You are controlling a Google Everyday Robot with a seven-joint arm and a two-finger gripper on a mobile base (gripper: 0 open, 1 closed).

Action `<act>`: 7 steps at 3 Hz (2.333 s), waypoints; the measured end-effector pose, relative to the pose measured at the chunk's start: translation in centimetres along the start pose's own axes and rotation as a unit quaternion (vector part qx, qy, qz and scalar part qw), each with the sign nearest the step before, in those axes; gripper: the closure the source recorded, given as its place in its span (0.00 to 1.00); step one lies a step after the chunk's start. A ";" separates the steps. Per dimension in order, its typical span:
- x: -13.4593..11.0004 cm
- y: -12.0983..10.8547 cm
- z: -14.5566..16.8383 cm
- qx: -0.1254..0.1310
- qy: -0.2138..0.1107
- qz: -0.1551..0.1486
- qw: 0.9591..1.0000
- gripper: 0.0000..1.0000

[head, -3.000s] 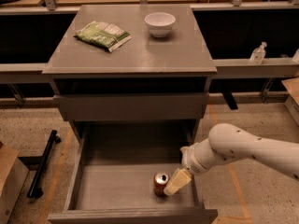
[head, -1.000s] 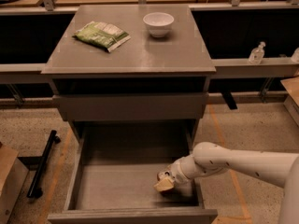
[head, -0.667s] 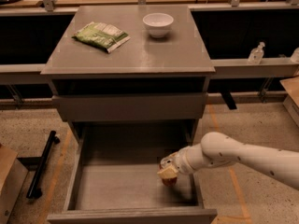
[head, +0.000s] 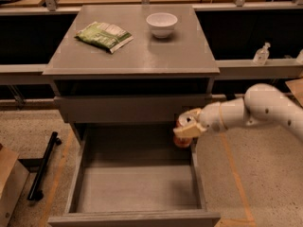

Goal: Pick coke can from middle drawer and place on counter

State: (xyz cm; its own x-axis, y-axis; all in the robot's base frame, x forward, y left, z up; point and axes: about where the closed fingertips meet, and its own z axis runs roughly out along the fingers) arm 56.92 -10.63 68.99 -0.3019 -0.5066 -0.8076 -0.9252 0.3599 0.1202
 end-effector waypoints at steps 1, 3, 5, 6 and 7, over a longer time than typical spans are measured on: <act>-7.1 -1.3 -6.5 -0.002 -0.008 -0.027 1.000 1.00; -14.4 -2.3 -11.9 -0.019 0.037 -0.061 0.997 1.00; -24.3 -3.4 -14.0 0.037 -0.067 -0.113 0.991 1.00; -27.6 -4.4 -14.5 0.065 -0.113 -0.110 0.985 1.00; -29.1 -7.2 -13.2 0.095 -0.135 -0.086 0.983 1.00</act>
Offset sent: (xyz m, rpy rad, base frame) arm 0.1030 -0.0697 0.3922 -0.1199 -0.2664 0.1166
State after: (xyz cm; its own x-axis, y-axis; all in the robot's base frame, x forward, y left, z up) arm 69.33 -8.83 99.26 -0.0500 -0.3556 -0.9333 -0.8901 0.4398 -0.1198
